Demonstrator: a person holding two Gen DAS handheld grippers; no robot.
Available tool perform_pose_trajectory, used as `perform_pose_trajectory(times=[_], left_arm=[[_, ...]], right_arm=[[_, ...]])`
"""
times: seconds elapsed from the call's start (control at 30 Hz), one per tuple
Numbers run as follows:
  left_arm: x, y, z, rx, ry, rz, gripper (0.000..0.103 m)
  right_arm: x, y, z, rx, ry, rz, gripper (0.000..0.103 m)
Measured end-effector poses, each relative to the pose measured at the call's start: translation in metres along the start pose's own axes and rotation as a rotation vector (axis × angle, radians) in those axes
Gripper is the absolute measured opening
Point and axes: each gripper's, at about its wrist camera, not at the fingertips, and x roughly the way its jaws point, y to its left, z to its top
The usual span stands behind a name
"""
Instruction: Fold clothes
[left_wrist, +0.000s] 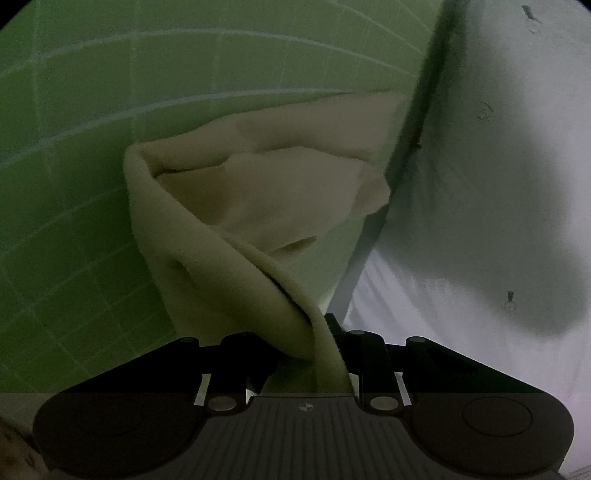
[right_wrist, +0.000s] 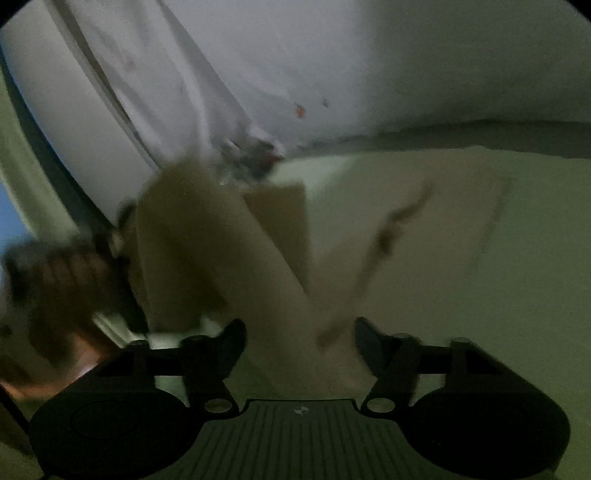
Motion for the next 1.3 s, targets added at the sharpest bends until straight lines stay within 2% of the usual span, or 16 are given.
perform_pose_trajectory(times=[0.17,0.23,0.3,0.4,0.5,0.57,0.67,0.77,0.83,0.93,1.0,1.03,1.07,1.13,1.2,1.3], left_arm=[[0.008,-0.071,-0.001,0.132,0.055,-0.095,0.024],[0.017,-0.091,0.002,0.19,0.058,-0.098,0.025],[0.028,-0.096,0.013,0.188,0.047,-0.078,0.025],[0.052,-0.062,0.055,-0.03,0.032,-0.002,0.029],[0.053,-0.044,0.078,-0.11,0.013,0.02,0.035],[0.047,-0.054,0.084,-0.081,0.027,-0.012,0.046],[0.044,-0.075,0.095,0.005,0.026,-0.026,0.046],[0.058,-0.082,0.116,0.035,0.054,0.024,0.049],[0.071,-0.08,0.128,0.029,0.084,0.051,0.057],[0.084,-0.079,0.143,0.04,0.095,0.082,0.061],[0.091,-0.079,0.151,0.053,0.099,0.083,0.054],[0.094,-0.082,0.153,0.068,0.088,0.089,0.034],[0.099,-0.086,0.157,0.091,0.072,0.099,0.022],[0.103,-0.091,0.158,0.122,0.059,0.103,0.011],[0.103,-0.099,0.156,0.149,0.056,0.074,0.009],[0.094,-0.117,0.149,0.192,0.054,-0.007,0.009]], right_arm=[[-0.026,0.002,0.036,0.071,-0.178,0.079,0.008],[-0.033,-0.003,0.051,0.082,-0.241,0.087,0.008],[-0.029,-0.017,0.058,0.118,-0.259,0.083,0.008],[0.003,-0.058,0.053,0.277,-0.173,0.024,0.009],[0.02,-0.088,0.033,0.432,-0.141,-0.051,0.01],[0.017,-0.094,0.029,0.483,-0.172,-0.047,0.014],[0.003,-0.092,0.032,0.497,-0.257,-0.023,0.014],[0.009,-0.093,0.039,0.486,-0.223,-0.053,0.017],[0.016,-0.096,0.038,0.499,-0.185,-0.098,0.031],[0.021,-0.098,0.036,0.535,-0.175,-0.142,0.037],[0.021,-0.098,0.036,0.556,-0.199,-0.153,0.037],[0.022,-0.098,0.036,0.568,-0.212,-0.151,0.022],[0.021,-0.096,0.036,0.573,-0.234,-0.132,0.013],[0.023,-0.09,0.042,0.526,-0.264,-0.093,0.009],[0.02,-0.079,0.052,0.451,-0.266,-0.076,0.009],[0.019,-0.056,0.087,0.279,-0.273,-0.006,0.008]])
